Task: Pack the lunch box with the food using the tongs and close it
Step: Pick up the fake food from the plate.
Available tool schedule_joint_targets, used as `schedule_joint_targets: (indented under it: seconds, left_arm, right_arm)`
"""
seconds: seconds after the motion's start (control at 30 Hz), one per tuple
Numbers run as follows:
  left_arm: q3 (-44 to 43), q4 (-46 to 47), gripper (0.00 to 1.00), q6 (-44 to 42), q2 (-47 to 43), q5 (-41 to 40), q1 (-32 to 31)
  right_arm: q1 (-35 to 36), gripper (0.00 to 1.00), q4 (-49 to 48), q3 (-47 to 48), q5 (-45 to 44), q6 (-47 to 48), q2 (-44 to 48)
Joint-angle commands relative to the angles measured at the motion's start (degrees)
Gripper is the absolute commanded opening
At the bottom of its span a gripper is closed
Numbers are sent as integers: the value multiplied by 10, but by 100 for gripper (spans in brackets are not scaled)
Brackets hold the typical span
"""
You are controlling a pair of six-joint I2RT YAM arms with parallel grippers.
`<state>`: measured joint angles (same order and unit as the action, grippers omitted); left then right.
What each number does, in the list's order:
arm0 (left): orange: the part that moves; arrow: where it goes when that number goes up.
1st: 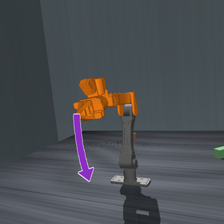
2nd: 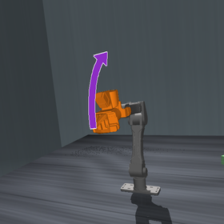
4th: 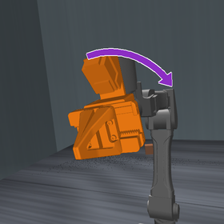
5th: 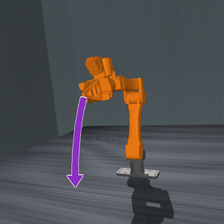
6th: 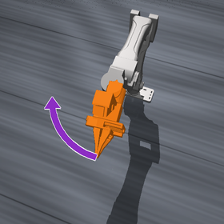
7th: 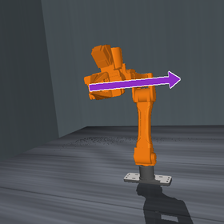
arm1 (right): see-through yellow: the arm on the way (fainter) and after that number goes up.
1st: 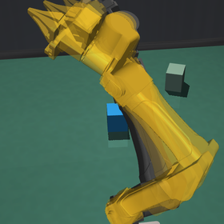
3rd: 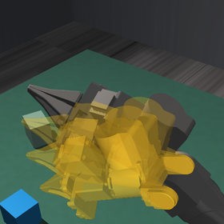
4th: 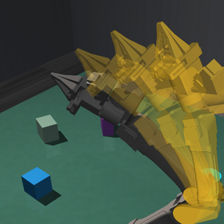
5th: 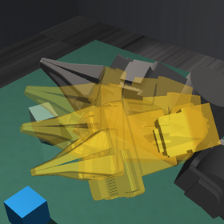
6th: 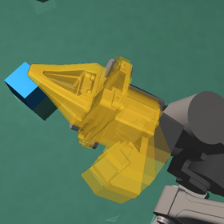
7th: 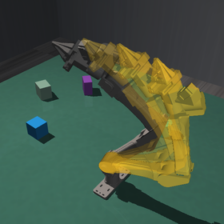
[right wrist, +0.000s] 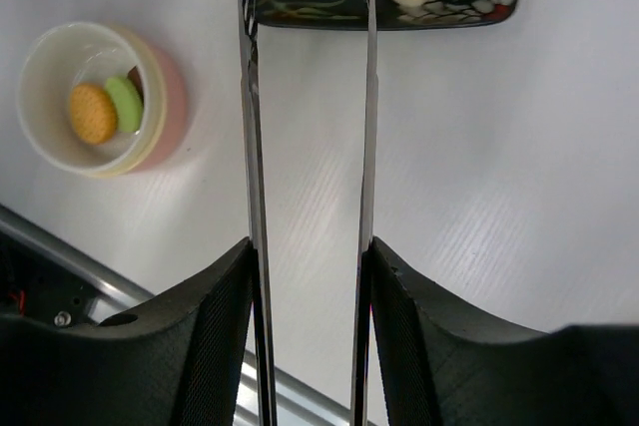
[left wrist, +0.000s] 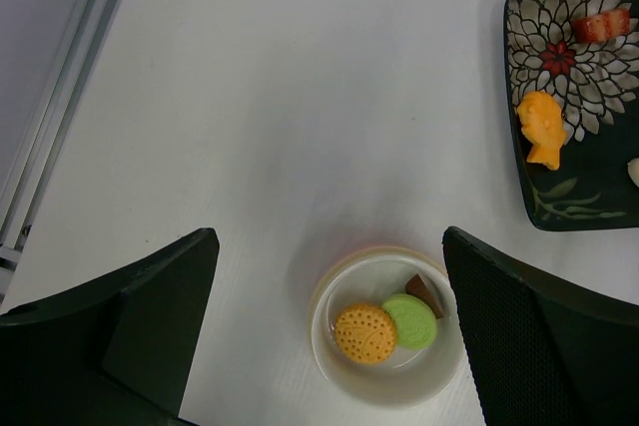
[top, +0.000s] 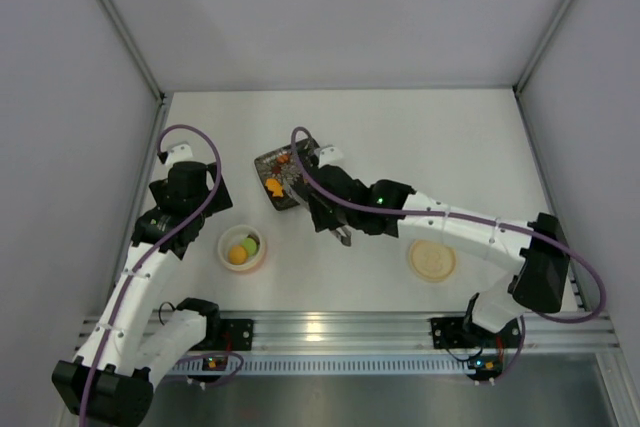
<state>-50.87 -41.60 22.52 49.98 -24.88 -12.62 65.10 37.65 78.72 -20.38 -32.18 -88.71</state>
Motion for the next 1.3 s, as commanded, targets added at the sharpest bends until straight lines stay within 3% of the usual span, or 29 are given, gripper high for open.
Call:
schedule_joint_targets:
  seconds: [0.0, 0.33, 1.27]
  left_arm:
    - [-4, 10, 99, -5, -8, -3, 2]
    - [-4, 9, 99, -4, -8, -4, 2]
    - [-4, 9, 99, -5, -9, -3, 2]
  right_arm:
    - [-33, 47, -19, -11, -20, 3, 23]
    - [-89, 43, -30, 6, 11, 25, -36]
    - [-124, 42, -41, 51, 67, 40, -128]
